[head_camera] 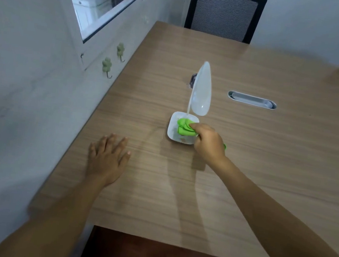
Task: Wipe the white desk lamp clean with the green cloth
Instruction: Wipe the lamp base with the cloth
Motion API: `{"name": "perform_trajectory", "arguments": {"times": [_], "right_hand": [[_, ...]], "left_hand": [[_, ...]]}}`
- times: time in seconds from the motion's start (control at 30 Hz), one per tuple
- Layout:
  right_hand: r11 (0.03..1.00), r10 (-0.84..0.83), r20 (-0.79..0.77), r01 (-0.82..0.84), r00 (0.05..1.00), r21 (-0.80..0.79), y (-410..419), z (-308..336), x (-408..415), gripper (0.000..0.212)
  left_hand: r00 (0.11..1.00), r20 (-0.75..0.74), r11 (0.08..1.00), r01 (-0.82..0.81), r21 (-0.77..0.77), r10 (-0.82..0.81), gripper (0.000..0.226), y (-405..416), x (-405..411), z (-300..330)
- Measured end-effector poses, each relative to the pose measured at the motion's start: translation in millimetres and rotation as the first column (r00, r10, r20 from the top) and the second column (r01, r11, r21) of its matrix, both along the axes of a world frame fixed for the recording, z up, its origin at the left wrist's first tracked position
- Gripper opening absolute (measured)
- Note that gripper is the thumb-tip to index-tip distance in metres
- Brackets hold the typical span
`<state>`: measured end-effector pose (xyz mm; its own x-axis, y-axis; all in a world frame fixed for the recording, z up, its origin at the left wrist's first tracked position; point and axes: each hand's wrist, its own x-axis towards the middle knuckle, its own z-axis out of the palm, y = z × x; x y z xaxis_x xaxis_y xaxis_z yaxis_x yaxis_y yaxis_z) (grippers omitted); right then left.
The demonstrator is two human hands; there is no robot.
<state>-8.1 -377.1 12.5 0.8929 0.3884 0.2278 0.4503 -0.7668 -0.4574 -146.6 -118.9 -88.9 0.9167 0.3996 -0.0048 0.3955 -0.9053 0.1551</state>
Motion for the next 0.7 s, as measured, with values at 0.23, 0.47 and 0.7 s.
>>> {"name": "perform_trajectory", "arguments": {"times": [0.23, 0.47, 0.7], "right_hand": [[0.975, 0.039, -0.147, -0.07, 0.988, -0.211, 26, -2, 11, 0.044], [0.964, 0.196, 0.04, -0.185, 0.98, -0.192, 14, 4, -35, 0.05], [0.929, 0.074, -0.054, -0.089, 0.996, -0.359, 68, -5, 6, 0.039]], "left_hand": [[1.0, 0.022, 1.0, -0.004, 0.011, 0.004, 0.061, 2, -1, 0], [0.999, 0.051, 0.999, -0.012, 0.031, 0.01, 0.061, 1, 0, -4], [0.999, 0.052, 1.0, -0.013, 0.021, 0.012, 0.061, 1, -1, -3]]}}
